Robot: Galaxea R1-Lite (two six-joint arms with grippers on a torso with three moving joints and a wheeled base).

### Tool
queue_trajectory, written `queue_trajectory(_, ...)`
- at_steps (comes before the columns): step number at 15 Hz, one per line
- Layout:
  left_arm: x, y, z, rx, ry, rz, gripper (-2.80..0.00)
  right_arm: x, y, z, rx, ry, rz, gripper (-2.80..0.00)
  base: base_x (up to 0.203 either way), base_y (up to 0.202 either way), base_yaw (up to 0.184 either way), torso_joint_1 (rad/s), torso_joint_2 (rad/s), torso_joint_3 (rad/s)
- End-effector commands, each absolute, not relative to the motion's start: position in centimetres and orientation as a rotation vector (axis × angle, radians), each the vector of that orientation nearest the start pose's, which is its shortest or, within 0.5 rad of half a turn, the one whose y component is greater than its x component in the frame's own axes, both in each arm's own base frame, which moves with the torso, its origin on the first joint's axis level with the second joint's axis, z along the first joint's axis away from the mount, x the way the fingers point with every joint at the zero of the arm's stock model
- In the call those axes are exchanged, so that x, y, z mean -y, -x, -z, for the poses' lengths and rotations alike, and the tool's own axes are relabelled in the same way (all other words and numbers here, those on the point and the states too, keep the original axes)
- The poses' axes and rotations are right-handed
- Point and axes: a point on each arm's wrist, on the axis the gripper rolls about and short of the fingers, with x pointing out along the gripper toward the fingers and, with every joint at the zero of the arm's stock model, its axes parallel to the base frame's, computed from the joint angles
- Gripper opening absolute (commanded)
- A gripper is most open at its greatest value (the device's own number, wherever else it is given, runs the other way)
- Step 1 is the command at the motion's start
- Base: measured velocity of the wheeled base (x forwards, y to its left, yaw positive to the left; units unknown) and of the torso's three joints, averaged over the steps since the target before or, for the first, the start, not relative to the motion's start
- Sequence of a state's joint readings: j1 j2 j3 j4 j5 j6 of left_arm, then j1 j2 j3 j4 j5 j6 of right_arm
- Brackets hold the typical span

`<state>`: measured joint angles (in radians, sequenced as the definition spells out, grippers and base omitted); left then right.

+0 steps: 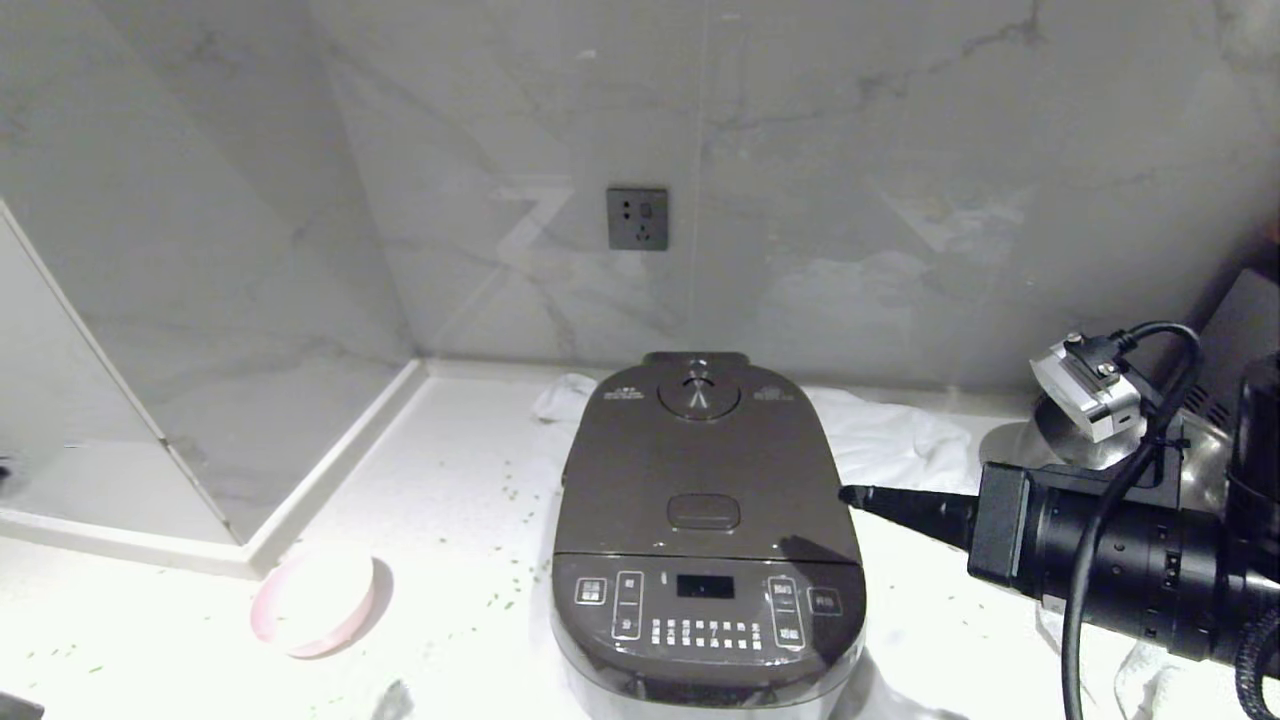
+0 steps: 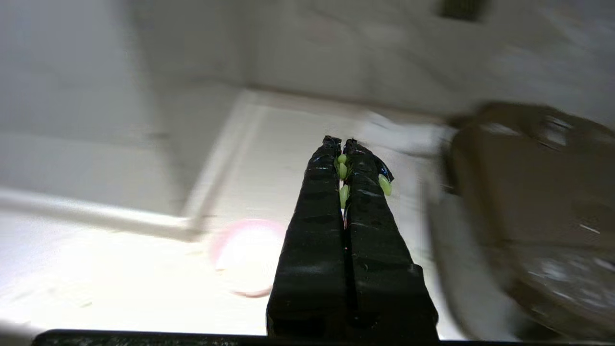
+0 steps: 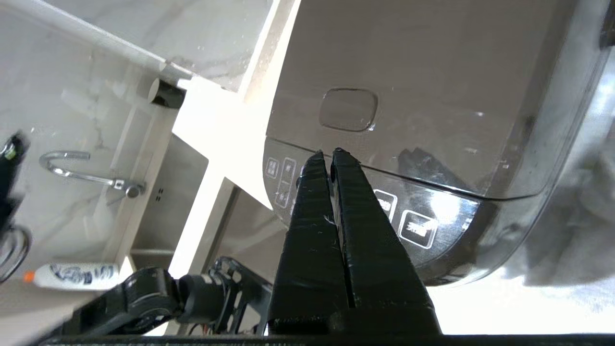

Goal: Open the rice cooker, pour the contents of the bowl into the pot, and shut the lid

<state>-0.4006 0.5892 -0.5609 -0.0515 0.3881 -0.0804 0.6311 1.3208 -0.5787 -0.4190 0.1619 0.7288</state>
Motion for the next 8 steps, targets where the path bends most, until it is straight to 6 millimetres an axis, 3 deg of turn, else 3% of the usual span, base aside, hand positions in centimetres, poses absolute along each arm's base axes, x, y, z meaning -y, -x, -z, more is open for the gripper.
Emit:
queue_trajectory(1,-1.1,0.8,-24.0,0.144,0.103,-0.151,-2.8,-11.9,-15.6,-19.8,-0.579,-0.615,-0.641,-2.8,0.0,0.0,0.0,0.0,0.0,0.0)
queue_trajectory(4,-1.2,2.8,-22.4,0.167,0.064,-0.271,-2.8,-12.2,-15.2,-20.3,-0.569,-0.615,-0.673,-2.8,0.0,0.0,0.0,0.0,0.0,0.0)
queue_trajectory(6,-1.1,2.5,-19.7,0.115,0.037,-0.309,-2.8,-12.4,-14.2,-20.2,-0.606,-0.597,-0.7,-2.8,0.0,0.0,0.0,0.0,0.0,0.0)
queue_trajectory(8,-1.2,2.5,-18.5,0.096,0.028,-0.449,-2.8,-12.4,-14.0,-19.8,-0.638,-0.585,-0.697,-2.8,0.0,0.0,0.0,0.0,0.0,0.0)
